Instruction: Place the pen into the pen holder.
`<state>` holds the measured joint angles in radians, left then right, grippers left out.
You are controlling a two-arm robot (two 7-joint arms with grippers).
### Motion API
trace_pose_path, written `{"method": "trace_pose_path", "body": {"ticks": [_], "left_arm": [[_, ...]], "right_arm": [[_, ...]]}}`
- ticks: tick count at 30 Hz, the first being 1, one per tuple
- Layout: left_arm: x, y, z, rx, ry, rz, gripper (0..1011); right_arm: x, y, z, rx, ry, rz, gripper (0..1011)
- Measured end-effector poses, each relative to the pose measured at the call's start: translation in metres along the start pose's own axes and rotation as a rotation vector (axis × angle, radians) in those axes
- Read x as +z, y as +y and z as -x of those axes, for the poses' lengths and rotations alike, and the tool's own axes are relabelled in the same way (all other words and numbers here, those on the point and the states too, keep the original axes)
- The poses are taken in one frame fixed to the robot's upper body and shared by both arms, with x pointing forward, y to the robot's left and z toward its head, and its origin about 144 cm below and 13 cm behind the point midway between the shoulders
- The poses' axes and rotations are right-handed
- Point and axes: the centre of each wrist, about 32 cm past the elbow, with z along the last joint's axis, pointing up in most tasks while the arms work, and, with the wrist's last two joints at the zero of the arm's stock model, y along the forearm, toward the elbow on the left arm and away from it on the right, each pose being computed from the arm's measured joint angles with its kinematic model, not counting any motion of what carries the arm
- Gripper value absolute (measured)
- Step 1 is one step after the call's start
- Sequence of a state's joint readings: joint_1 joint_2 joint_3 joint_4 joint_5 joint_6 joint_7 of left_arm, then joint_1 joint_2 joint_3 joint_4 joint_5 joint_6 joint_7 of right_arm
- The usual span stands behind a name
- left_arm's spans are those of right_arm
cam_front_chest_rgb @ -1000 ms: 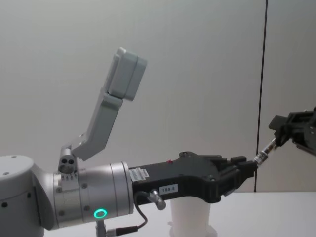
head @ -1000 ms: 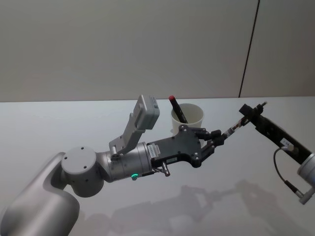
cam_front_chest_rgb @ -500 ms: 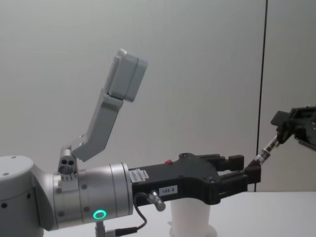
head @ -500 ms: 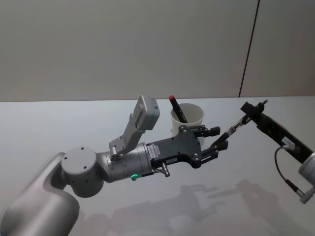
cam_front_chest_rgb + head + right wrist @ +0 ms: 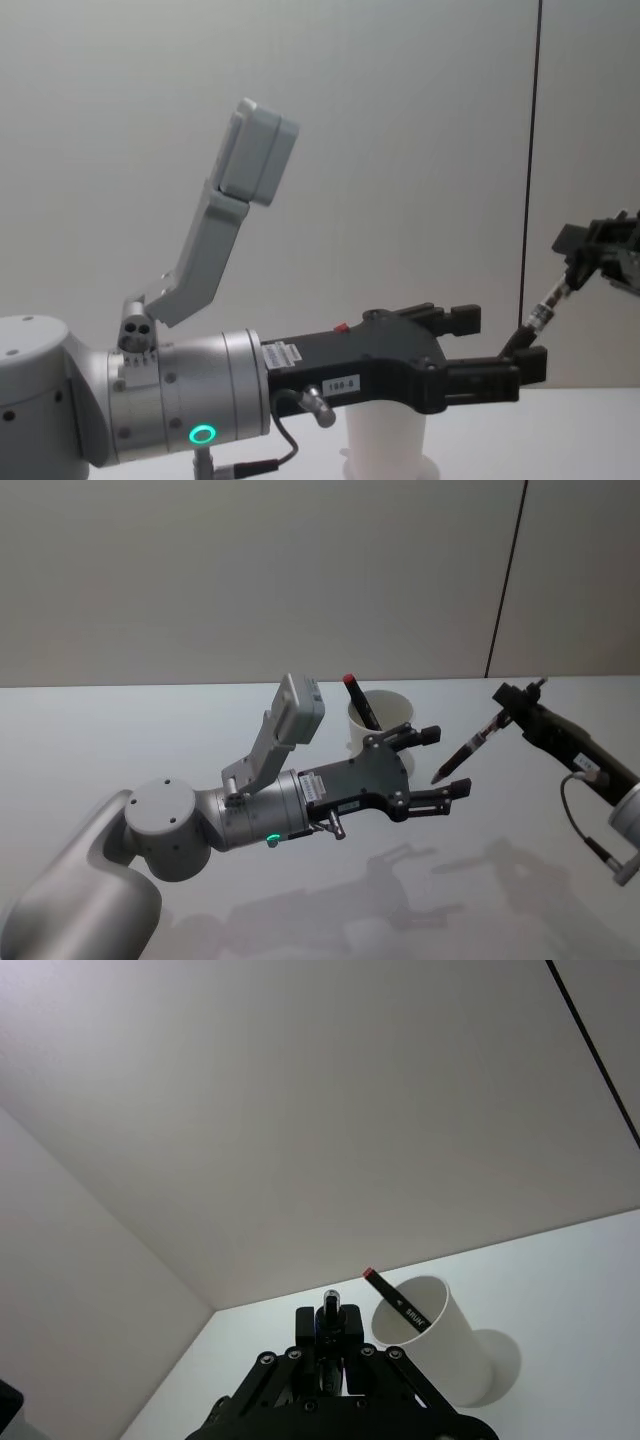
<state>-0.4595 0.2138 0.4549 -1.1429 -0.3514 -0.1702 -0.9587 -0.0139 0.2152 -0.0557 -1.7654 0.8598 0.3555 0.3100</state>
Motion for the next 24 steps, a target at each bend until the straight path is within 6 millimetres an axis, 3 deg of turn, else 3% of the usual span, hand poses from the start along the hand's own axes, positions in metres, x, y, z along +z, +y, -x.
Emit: {"method": "trace_pose_path", "body": {"ticks": [6, 24], "left_arm": [[0.000, 0.000, 0.000, 0.000, 0.000, 0.001, 1000], [0.000, 0.000, 0.000, 0.000, 0.000, 0.001, 1003]], "right_arm": [[0.007, 0.006, -0.007, -0.006, -0.058, -0.011, 143], [0.034, 0.032, -0.031, 0.047, -0.184, -0.036, 143]]}}
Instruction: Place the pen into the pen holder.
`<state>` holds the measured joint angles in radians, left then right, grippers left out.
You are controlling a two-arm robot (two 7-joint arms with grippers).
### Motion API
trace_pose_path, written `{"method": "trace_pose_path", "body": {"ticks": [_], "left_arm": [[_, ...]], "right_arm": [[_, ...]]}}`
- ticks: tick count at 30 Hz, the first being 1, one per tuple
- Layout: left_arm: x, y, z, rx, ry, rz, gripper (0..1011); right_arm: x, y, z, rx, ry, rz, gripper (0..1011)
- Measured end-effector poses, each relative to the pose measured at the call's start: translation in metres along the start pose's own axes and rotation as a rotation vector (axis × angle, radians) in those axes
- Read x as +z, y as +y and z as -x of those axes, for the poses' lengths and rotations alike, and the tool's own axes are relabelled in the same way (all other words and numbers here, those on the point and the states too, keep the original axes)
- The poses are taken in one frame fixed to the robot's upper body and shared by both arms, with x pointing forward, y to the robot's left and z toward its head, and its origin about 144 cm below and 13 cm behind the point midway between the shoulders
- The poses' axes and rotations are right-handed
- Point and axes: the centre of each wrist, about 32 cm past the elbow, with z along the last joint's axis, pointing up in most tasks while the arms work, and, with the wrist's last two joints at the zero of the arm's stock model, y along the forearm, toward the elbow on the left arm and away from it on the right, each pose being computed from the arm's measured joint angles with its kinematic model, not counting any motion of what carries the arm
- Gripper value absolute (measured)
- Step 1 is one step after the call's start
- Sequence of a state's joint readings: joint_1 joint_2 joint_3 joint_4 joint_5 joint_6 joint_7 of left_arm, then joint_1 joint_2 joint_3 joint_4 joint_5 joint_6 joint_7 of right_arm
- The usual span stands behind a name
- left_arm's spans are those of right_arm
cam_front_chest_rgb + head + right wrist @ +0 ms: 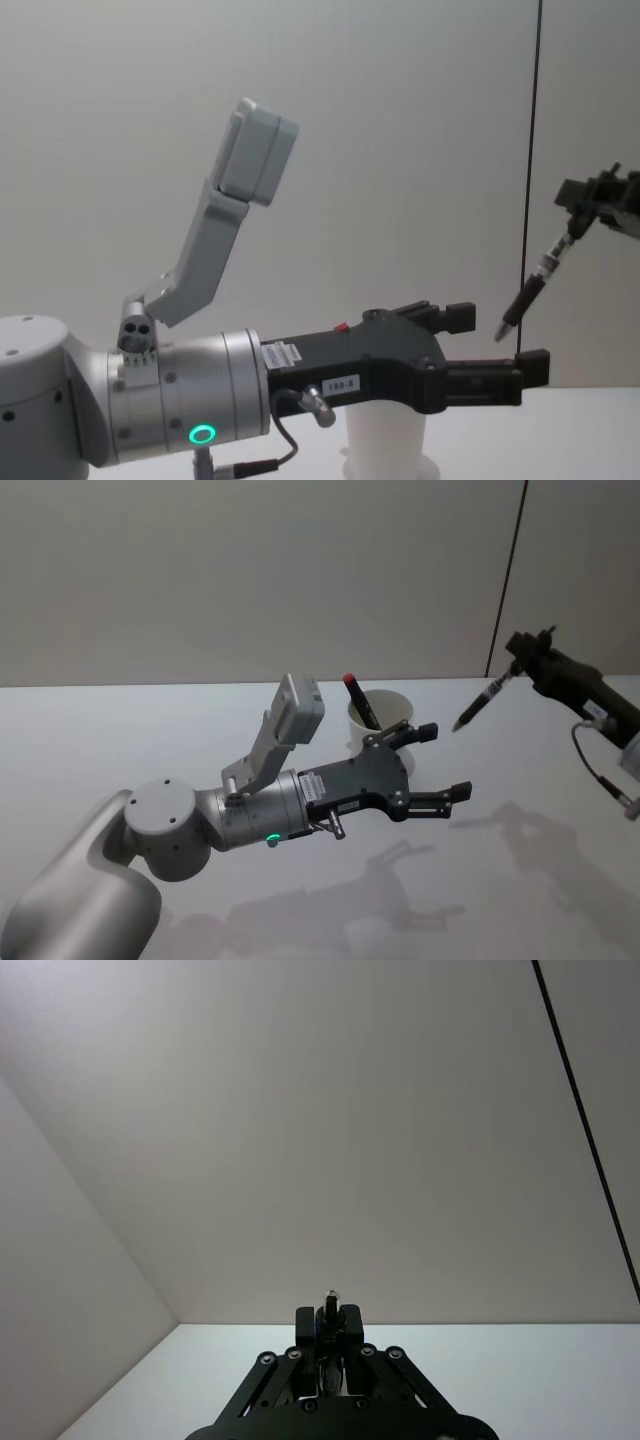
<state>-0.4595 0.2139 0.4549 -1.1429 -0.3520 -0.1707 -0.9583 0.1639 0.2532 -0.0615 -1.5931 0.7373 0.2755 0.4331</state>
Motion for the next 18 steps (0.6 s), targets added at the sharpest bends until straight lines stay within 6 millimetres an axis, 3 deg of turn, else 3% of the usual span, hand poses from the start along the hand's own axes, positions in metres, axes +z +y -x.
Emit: {"method": "trace_pose_path", "body": {"ticks": [18], "left_arm": [[0.000, 0.000, 0.000, 0.000, 0.000, 0.000, 1003]], "right_arm": [[0.006, 0.050, -0.032, 0.151, -0.073, 0.014, 143]]}}
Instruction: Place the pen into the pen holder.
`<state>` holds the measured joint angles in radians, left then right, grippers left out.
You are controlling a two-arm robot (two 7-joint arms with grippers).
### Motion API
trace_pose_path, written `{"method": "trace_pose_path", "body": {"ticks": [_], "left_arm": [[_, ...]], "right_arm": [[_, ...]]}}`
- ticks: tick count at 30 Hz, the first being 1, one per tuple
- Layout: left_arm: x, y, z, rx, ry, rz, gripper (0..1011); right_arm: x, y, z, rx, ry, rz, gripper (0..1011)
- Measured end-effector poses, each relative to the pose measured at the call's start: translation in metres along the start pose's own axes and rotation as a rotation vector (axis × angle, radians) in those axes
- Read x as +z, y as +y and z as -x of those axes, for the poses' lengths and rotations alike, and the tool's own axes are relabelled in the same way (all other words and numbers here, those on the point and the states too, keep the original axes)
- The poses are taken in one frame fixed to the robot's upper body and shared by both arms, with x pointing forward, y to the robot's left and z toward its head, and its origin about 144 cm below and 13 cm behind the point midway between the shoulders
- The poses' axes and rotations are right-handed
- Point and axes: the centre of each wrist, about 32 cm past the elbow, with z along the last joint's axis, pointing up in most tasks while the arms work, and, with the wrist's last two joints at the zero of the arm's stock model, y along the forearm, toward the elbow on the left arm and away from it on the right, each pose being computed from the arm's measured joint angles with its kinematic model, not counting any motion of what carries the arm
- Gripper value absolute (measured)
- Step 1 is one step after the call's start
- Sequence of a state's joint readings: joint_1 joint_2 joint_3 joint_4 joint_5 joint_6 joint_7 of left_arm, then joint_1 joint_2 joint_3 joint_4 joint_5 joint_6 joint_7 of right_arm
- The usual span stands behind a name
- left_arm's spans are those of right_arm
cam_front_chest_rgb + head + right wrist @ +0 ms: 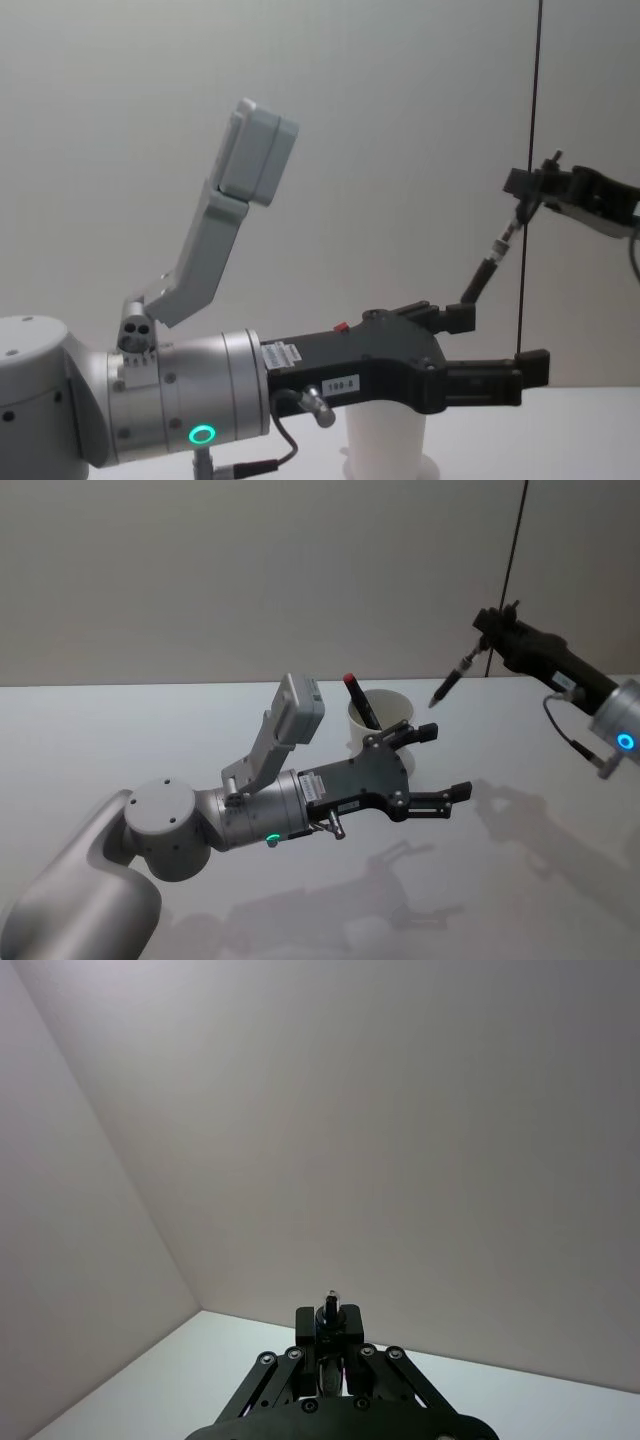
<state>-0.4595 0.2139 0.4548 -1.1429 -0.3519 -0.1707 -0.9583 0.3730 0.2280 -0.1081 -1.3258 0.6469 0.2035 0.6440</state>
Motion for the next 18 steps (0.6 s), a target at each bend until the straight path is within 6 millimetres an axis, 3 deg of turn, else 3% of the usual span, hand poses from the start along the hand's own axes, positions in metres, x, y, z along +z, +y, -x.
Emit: {"method": "trace_pose_path", "body": {"ticks": [18], "left_arm": [[0.000, 0.000, 0.000, 0.000, 0.000, 0.000, 1003]], "right_arm": [[-0.006, 0.039, -0.029, 0.086, -0.032, 0.049, 143]]}}
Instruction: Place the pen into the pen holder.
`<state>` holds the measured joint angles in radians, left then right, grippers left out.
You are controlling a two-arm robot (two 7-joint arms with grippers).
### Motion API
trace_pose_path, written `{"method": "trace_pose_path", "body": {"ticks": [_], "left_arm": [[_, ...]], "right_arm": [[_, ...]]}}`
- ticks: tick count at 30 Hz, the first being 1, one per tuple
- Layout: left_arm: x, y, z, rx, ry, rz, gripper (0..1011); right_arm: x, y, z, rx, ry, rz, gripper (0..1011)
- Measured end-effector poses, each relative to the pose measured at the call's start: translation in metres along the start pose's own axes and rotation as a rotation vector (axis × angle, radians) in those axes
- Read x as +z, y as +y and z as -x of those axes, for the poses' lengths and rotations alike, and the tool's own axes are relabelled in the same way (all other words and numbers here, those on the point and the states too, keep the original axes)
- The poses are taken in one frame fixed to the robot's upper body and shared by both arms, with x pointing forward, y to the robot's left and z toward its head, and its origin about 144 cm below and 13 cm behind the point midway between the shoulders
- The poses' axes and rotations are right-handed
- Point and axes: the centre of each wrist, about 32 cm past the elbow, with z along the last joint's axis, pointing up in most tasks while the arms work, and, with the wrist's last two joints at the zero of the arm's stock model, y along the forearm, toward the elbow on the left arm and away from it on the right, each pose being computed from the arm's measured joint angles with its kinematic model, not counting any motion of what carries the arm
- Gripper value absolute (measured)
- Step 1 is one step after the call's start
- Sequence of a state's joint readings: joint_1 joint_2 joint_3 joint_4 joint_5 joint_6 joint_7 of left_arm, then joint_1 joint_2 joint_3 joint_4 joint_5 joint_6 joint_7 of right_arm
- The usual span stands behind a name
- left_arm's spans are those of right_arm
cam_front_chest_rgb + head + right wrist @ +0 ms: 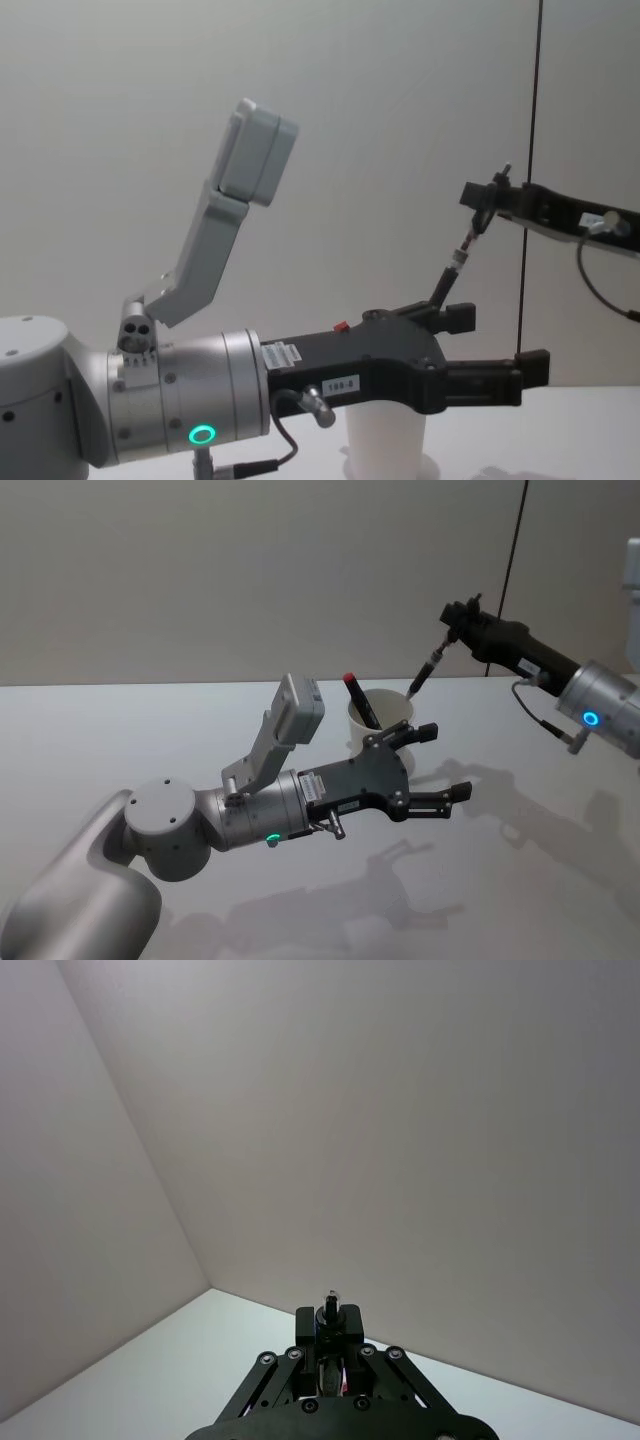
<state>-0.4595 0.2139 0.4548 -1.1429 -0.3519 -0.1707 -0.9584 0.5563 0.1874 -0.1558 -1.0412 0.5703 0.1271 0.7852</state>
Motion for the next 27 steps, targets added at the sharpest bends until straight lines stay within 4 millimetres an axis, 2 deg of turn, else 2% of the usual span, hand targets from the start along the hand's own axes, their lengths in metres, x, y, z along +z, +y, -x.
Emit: {"method": "trace_pose_path", "body": {"ticks": [14, 27], "left_arm": [[0.000, 0.000, 0.000, 0.000, 0.000, 0.000, 1003], [0.000, 0.000, 0.000, 0.000, 0.000, 0.000, 1003]], "right_arm": [[-0.012, 0.025, -0.008, 0.004, -0.034, 0.030, 143], [-0.028, 0.040, -0.009, -0.008, -0.061, 0.071, 143]]}}
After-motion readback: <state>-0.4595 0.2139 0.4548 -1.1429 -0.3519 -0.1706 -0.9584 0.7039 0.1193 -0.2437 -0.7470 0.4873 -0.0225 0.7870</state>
